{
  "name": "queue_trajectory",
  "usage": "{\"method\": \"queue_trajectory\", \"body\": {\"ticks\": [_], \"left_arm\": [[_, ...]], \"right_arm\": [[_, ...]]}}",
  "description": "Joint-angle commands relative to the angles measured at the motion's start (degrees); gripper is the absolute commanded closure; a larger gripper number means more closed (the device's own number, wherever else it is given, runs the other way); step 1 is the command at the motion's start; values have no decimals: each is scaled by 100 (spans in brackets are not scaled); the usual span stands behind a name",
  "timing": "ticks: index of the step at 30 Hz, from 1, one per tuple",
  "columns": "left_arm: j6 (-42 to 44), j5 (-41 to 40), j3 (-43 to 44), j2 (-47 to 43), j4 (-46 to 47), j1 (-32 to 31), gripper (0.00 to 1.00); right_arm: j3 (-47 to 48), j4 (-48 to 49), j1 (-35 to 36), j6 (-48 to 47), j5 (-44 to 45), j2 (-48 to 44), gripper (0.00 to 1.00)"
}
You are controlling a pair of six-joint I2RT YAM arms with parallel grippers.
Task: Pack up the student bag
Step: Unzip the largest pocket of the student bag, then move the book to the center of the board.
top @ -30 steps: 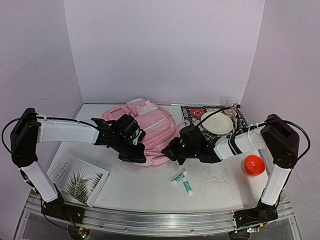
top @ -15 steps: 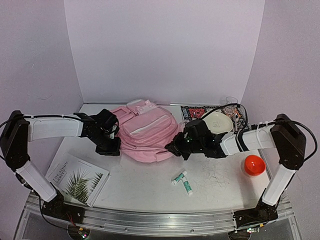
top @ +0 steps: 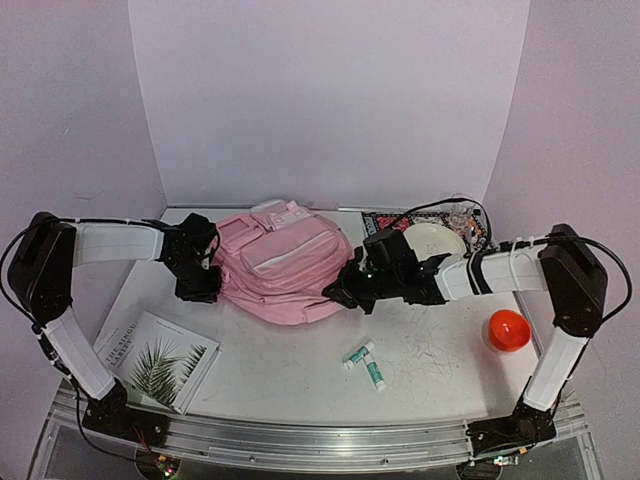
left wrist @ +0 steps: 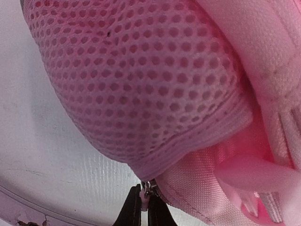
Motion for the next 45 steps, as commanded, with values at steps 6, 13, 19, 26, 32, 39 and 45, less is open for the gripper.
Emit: {"method": "queue_trajectory", "body": {"ticks": [6,13,19,26,32,39,45], "left_arm": [[-230,-557,-280,-962,-423,216,64],[-367,-904,-335,-1290,-945,889,35],[-273,-815,-511,-1496,-1076,2133,18],[-256,-900,-598,-1503,-1053,3457,10],[-108,-749,-905,-1286,-822,3992,8],[-75,769,-1418,-1029,-507,4043,6],[-404,1846,-1708,-1502,-399,4036,7]], "right_arm": [[907,-114,-138,-877,-112,606,87],[1081,-365,-132,-1272,-153,613,51],[896,-582,-60,-1737,-188,290,25],[643,-683,55,-2190,-392,-13,15],[666,-682,253,-2600,-615,-62,10],[811,-612,655,-2810,-820,198,8],[784,-150,1000,-2547,-1145,453,7]]}}
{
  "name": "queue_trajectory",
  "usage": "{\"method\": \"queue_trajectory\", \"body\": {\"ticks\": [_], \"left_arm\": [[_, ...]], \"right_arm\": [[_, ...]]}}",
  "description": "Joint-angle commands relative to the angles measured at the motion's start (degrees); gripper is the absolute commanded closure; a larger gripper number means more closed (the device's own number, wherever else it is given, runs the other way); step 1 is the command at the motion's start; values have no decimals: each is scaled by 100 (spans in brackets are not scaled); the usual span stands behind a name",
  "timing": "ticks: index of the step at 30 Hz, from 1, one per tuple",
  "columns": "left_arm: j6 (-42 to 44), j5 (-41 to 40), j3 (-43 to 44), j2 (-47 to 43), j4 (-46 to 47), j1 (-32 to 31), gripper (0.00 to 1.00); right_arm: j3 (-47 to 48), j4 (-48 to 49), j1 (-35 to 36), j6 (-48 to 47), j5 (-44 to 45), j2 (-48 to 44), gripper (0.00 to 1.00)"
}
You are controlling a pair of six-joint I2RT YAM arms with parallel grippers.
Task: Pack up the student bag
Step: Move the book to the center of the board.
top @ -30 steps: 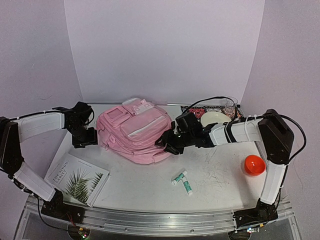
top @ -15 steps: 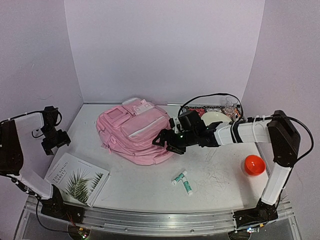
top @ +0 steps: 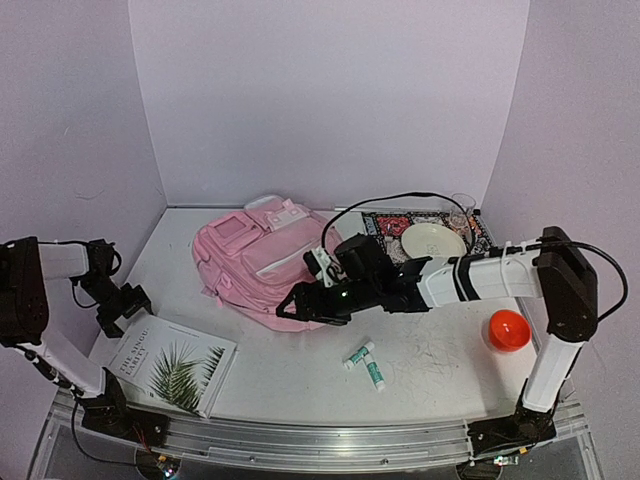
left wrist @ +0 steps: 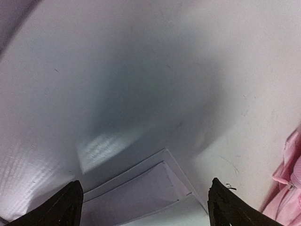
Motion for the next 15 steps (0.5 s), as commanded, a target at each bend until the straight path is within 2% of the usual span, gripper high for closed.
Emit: {"method": "queue_trajectory", "body": {"ticks": [1,4,9,15], "left_arm": [[-302,1237,-288,-478,197,-19,7],[-604,1719,-609,-718,390,-137,8],[-1137,1995,-842,-1042,639,-604,8],[-1392,2127,-841,-1239,741,-950,8]], "right_arm": [[109,490,249,140,-477,287,7],[-26,972,311,414,-822,481,7],[-335,1770,348,877,-1173,715,7],[-564,1891,352,1219,-942,919,9]]}}
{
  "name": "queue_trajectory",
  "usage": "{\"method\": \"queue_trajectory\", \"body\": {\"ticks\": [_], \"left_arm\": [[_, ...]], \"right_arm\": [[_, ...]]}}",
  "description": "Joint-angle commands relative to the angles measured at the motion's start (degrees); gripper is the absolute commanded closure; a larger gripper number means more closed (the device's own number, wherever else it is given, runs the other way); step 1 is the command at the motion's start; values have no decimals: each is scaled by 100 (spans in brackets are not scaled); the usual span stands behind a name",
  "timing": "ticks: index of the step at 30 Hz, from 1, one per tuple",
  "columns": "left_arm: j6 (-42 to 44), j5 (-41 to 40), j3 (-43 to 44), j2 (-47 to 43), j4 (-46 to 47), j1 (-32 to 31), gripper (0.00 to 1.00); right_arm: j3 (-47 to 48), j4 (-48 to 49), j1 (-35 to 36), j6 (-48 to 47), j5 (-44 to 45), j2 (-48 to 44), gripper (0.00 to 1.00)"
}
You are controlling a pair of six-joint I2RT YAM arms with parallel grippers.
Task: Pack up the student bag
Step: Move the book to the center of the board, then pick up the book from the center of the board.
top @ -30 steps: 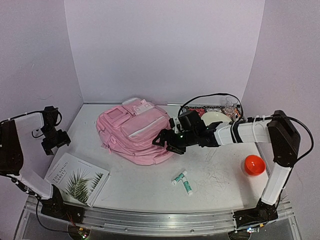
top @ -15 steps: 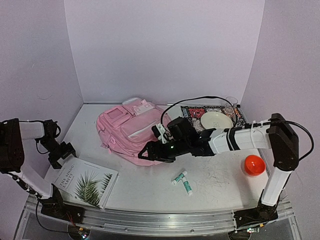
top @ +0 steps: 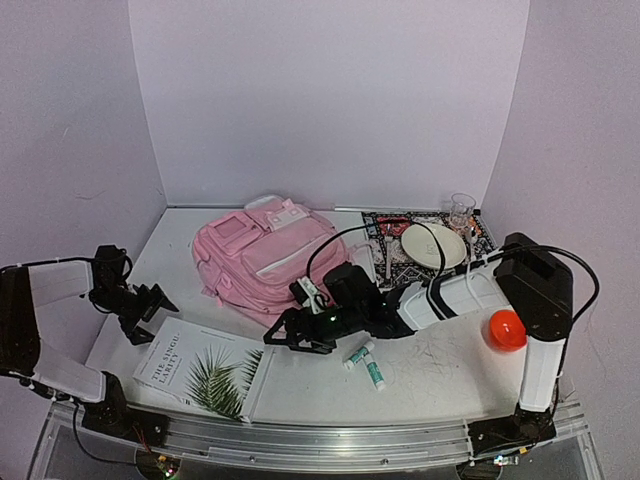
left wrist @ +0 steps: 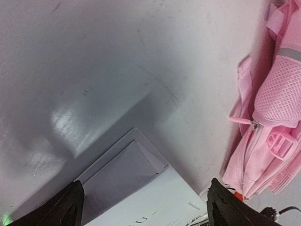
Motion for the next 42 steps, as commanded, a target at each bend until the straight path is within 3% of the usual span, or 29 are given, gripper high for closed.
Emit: {"method": "queue_trajectory", "body": {"ticks": [1,15,24,34,42], "left_arm": [[-325,317,2,-241,259,-167,8],[-249,549,-254,-234,425,-350,10],[-243,520,-213,-177,521,-436,11],[-250,488,204,125,618,-514,11],[-316,313,869,296,612,-514,10]], "right_arm": [[-184,427,15,370,15,151,9],[619,619,14,193,-14,899,30],[541,675,18,160,-180,744,57],[342,729,14,230,-75,302,99],[265,733,4,350,19,-167,100]]}}
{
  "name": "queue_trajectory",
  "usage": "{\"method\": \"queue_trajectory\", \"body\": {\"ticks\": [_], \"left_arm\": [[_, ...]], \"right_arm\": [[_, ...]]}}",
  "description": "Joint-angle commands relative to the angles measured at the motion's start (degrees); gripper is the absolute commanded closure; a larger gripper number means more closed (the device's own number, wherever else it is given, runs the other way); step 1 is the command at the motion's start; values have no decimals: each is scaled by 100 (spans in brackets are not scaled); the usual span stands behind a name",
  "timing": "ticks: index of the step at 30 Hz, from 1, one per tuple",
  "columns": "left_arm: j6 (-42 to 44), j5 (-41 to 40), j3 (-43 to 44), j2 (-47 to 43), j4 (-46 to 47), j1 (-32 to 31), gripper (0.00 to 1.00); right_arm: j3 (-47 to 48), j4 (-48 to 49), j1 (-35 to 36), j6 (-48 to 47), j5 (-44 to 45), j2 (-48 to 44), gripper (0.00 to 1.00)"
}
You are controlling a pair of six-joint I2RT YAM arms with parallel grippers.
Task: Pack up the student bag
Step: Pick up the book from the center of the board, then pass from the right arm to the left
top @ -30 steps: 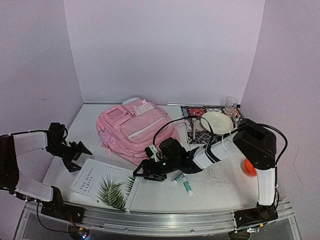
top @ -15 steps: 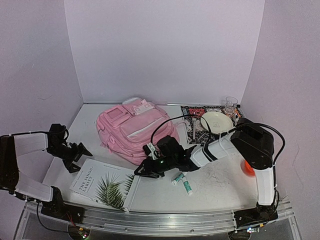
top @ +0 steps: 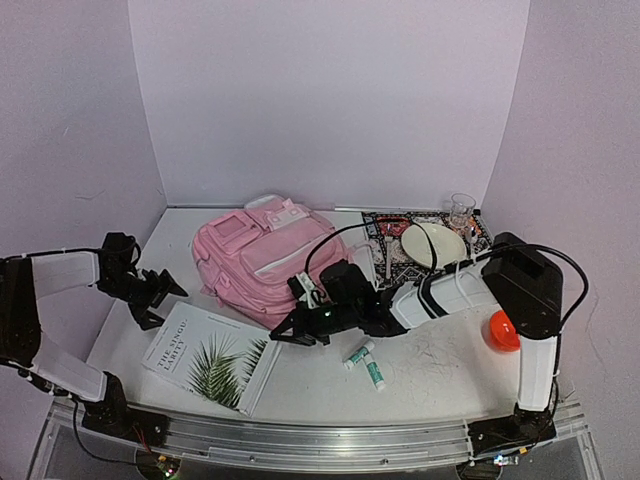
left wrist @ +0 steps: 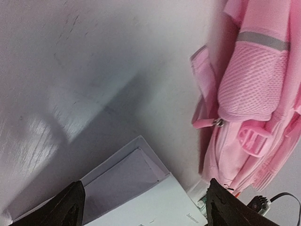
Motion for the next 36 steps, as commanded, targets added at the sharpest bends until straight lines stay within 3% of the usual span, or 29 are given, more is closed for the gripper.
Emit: {"method": "queue_trajectory", "body": {"ticks": [1,12,23,31,36], "left_arm": [[-116,95,637,-27,100,-56,9],[-539,-1074,1155,-1049,-461,-47,6],[-1427,-544,154,-2098,-342,-55,5],[-2228,101,-701,-2545,599,-115,5],[-3218,-38,-1438,-2973,1701,-685,5]], "right_arm": [[27,379,45,73,-33,-640,100],[184,104,-87,457,721,-1240,100],[529,-134,-251,742,1643,-1434,100],[564,-30,-301,1249,1997,-1584,100],[457,143,-313,1617,2120,-1641,100]]}}
